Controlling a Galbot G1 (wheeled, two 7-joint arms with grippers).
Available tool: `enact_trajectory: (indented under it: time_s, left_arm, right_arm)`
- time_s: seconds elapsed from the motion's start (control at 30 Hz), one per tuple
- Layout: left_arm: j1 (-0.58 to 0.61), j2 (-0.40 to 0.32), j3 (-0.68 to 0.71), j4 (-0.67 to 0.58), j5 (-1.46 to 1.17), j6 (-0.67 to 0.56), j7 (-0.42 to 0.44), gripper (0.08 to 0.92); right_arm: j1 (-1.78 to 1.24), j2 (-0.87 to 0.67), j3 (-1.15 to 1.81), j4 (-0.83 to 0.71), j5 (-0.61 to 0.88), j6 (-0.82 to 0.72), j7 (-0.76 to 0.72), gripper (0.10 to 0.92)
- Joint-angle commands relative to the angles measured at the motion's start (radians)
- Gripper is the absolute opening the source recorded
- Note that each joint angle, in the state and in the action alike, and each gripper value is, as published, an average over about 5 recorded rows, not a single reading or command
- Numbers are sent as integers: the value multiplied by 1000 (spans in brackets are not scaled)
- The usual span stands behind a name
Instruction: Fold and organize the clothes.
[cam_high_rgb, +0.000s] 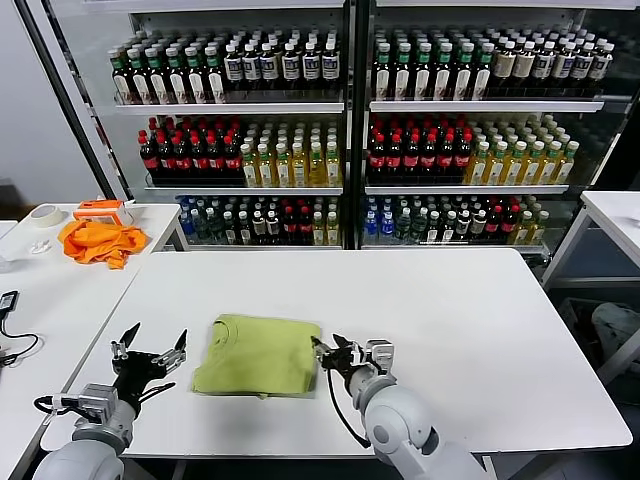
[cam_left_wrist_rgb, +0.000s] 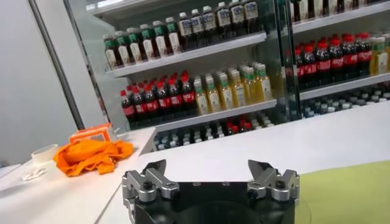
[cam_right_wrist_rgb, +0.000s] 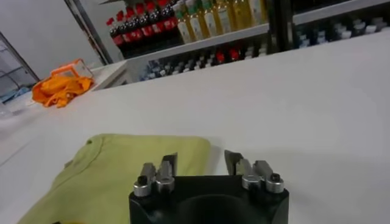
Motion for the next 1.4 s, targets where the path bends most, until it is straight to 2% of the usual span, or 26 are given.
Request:
enact_trajectory:
  time_s: [0.03, 0.23, 0.4, 0.5, 0.9, 1.1, 1.3, 1.4]
  left_arm:
    - [-3, 5, -3, 15, 4, -3, 0, 823]
    - [-8, 4, -2, 27, 7, -3, -1, 823]
    - [-11, 1, -3, 37, 11, -4, -1, 823]
    - [-12, -1, -2, 38, 11, -5, -1, 823]
    - [2, -11, 0, 36, 13, 4, -25, 823]
    - [-2, -6, 7, 36, 13, -1, -23, 823]
    - [-8, -1, 16, 42, 13, -2, -22, 823]
    - [-11, 1, 20, 44, 13, -2, -22, 823]
  right_arm:
    - [20, 36, -46, -71, 31, -1, 27, 664]
    - [29, 56, -59, -102, 32, -1, 20, 805]
    - [31, 60, -64, -102, 37, -1, 20, 822]
    - [29, 59, -73, -93, 43, -1, 33, 801]
    - [25, 70, -84, -95, 47, 0, 65, 481]
    - [26, 69, -57, -85, -94, 2, 4, 308]
    - [48, 46, 15, -28, -98, 2, 2, 143]
    - [54, 22, 58, -8, -87, 1, 1, 106]
